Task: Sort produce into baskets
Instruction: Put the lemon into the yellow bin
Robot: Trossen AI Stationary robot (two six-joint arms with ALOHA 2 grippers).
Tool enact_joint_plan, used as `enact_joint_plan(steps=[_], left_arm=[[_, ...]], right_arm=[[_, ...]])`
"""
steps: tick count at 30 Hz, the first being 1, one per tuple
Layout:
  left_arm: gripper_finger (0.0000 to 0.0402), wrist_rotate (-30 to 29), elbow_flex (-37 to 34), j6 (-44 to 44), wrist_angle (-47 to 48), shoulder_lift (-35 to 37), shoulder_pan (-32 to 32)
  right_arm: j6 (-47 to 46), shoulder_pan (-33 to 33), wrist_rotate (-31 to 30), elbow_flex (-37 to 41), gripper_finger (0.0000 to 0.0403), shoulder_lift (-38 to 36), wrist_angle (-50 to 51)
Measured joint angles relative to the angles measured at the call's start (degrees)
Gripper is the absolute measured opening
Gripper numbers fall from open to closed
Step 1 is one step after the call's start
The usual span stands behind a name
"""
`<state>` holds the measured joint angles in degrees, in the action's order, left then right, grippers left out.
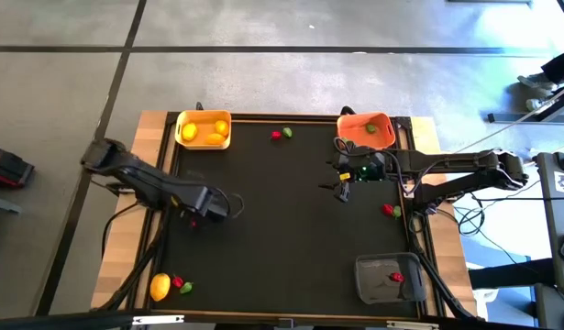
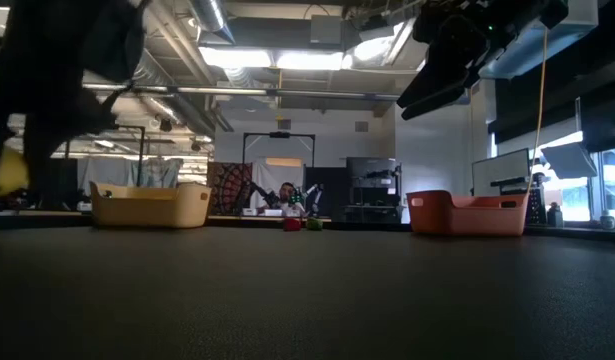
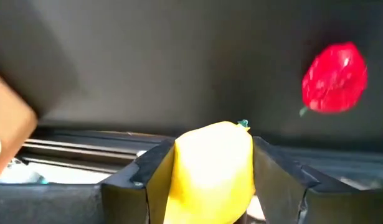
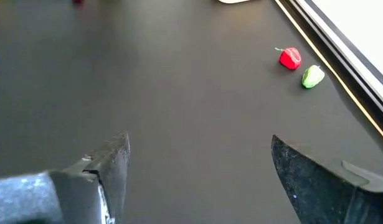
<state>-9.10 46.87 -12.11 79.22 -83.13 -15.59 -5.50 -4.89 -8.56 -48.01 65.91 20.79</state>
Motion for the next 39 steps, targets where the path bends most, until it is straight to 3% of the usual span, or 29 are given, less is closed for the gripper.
enact_joint_plan(steps=[9,20,39], left_arm=[[0.0187,-9.22,3.61,-2.45,-1.34,12.25,8.67],[0.019,-17.62,4.33,0.08,-14.26,22.02,23.7],[0.0191,-20.94,2.35,4.34,-41.28,18.83,50.56]], right_arm=[[0.0,0.01,0.0,0.0,0.0319,0.0,-0.05],[0.02,0.0,0.0,0.0,0.0319,0.0,-0.03],[0.02,0.0,0.01,0.0,0.0319,0.0,0.4]])
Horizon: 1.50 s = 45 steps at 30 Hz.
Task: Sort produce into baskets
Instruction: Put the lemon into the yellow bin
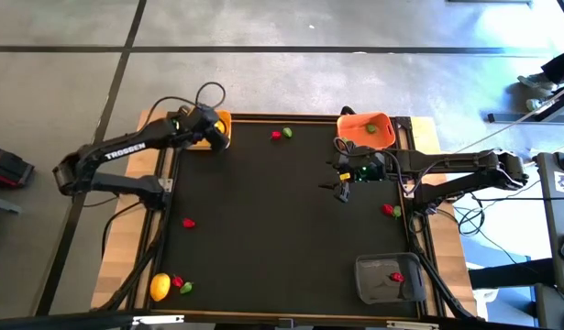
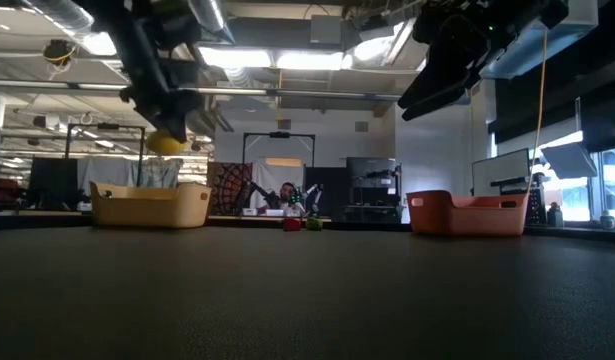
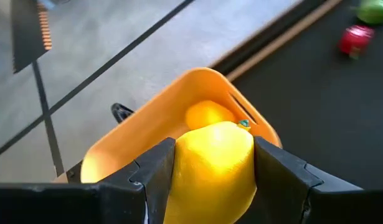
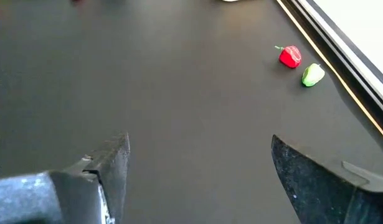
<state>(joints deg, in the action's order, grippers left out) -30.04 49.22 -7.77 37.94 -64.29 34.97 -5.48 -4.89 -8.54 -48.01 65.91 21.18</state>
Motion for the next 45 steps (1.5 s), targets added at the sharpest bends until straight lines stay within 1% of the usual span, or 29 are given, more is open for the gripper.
enact_joint_plan(steps=[3,8,16,22,27,39,42,45], left_arm=[[0.0191,0.02,-1.49,1.52,-3.97,-2.01,2.86],[0.0191,0.12,-3.73,3.28,-7.43,-6.62,6.38],[0.0191,-0.12,-3.85,2.13,-8.83,-14.49,11.12],[0.0191,-0.25,-3.85,2.05,-10.63,-18.55,13.61],[0.0191,-0.24,-3.85,1.93,-11.71,-19.89,14.92],[0.0191,-0.24,-3.85,2.19,-14.9,-19.91,16.21],[0.0201,-0.24,-3.85,2.36,-15.35,-19.91,16.21],[0.0224,-0.22,-3.85,3.43,-15.55,-19.89,16.72]], right_arm=[[0.19,0.0,-0.01,0.0,0.0319,0.0,-0.01],[0.57,0.0,0.0,0.0,0.0319,0.0,-0.01],[0.96,0.0,0.01,0.0,0.0319,0.0,-0.12],[0.94,0.02,0.01,0.0,0.0319,0.0,-0.15],[0.91,0.01,0.01,0.0,0.0319,0.0,-0.32],[0.82,0.0,0.01,0.0,0.0319,0.0,-0.53],[0.82,0.01,0.0,0.0,0.0319,0.0,-0.56],[0.81,0.0,0.0,0.0,0.0319,0.0,-0.56]])
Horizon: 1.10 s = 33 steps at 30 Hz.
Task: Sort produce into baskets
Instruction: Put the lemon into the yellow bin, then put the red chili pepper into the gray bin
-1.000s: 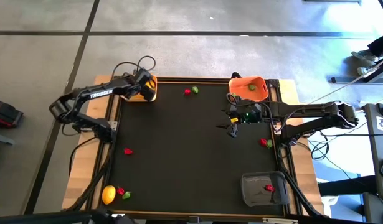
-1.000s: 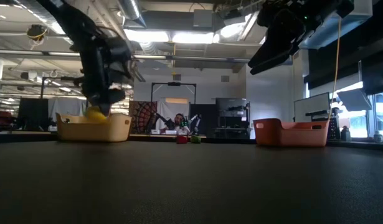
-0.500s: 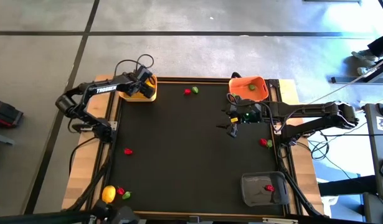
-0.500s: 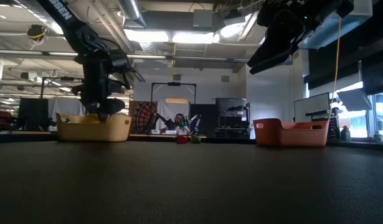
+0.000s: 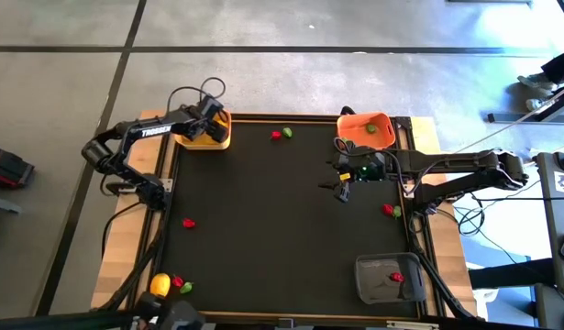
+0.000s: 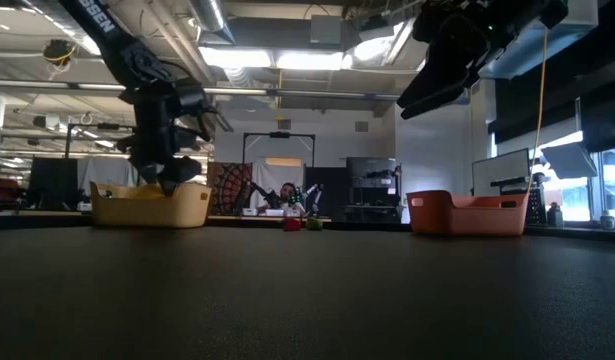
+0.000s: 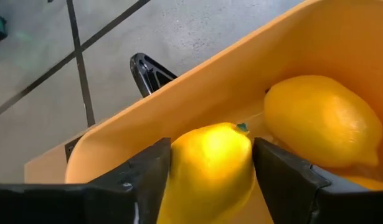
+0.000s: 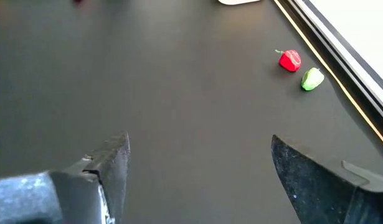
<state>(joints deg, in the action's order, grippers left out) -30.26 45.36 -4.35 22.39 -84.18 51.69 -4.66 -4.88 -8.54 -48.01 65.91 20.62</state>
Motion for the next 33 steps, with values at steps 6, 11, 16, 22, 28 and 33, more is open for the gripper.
enact_joint_plan(steps=[6,11,16,22,28,33], left_arm=[[0.0257,0.0,0.0,-0.35,0.78,0.0,0.98],[0.026,0.01,0.0,2.1,1.18,1.01,-0.29],[0.026,1.03,0.02,3.01,1.56,5.3,-3.39],[0.026,8.11,0.02,3.06,5.42,12.18,-9.25],[0.026,19.85,0.02,3.0,13.95,17.3,-15.71],[0.026,27.49,0.02,1.58,22.29,19.27,-21.18]], right_arm=[[0.01,0.0,-0.01,0.0,0.0319,0.0,0.0],[0.0,0.0,0.0,0.0,0.0319,0.0,0.0],[0.01,0.01,0.0,0.0,0.0319,0.0,0.0],[-0.04,0.0,0.0,0.0,0.0319,0.0,0.0],[-1.05,0.01,0.0,0.0,0.0319,0.0,-0.06],[-1.05,0.0,0.0,0.0,0.0319,0.0,-0.2]])
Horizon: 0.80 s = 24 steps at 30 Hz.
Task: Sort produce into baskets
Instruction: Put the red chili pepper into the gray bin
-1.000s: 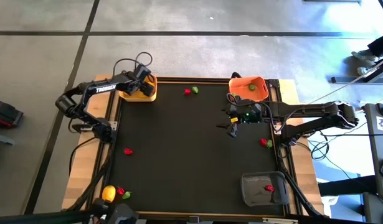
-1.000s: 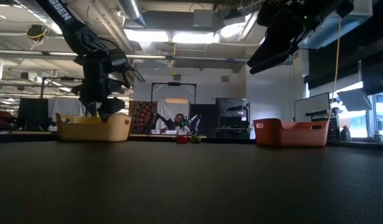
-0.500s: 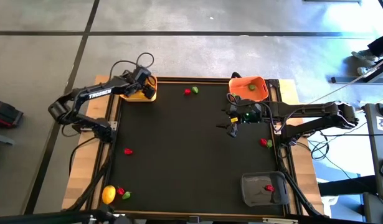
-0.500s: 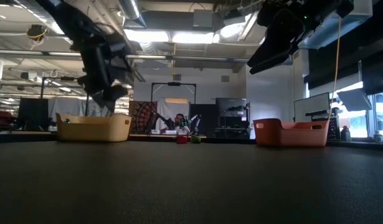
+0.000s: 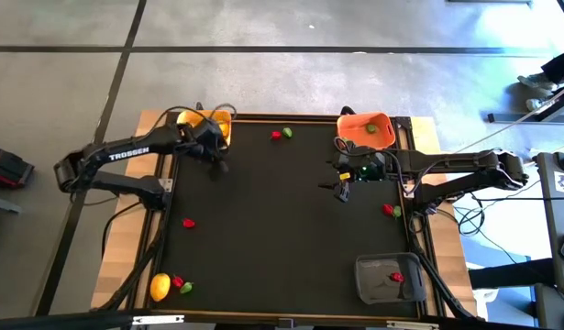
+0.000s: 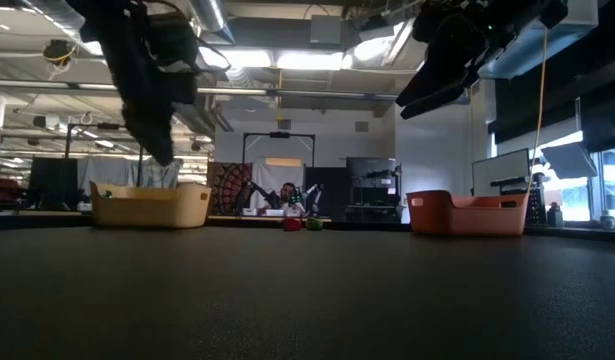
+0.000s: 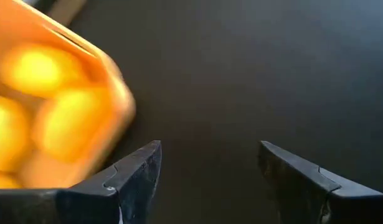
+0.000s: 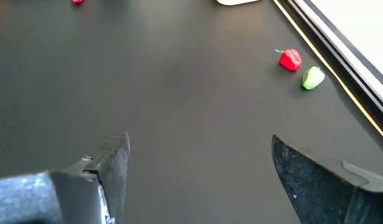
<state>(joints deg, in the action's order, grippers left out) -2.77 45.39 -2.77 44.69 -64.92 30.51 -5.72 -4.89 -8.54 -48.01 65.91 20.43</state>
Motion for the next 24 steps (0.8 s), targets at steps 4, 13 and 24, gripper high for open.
enact_joint_plan(steps=[4,13,24], left_arm=[[0.026,3.47,0.0,-0.15,5.62,0.16,-4.59],[0.026,5.02,0.0,-4.17,12.43,-0.01,-16.1],[0.026,5.34,0.0,-16.98,17.17,-1.21,-32.14]], right_arm=[[0.0,0.01,0.0,0.0,0.0319,0.0,0.04],[0.0,0.01,0.0,0.0,0.0319,0.0,0.08],[0.0,0.0,0.13,0.0,0.0319,0.0,0.81]])
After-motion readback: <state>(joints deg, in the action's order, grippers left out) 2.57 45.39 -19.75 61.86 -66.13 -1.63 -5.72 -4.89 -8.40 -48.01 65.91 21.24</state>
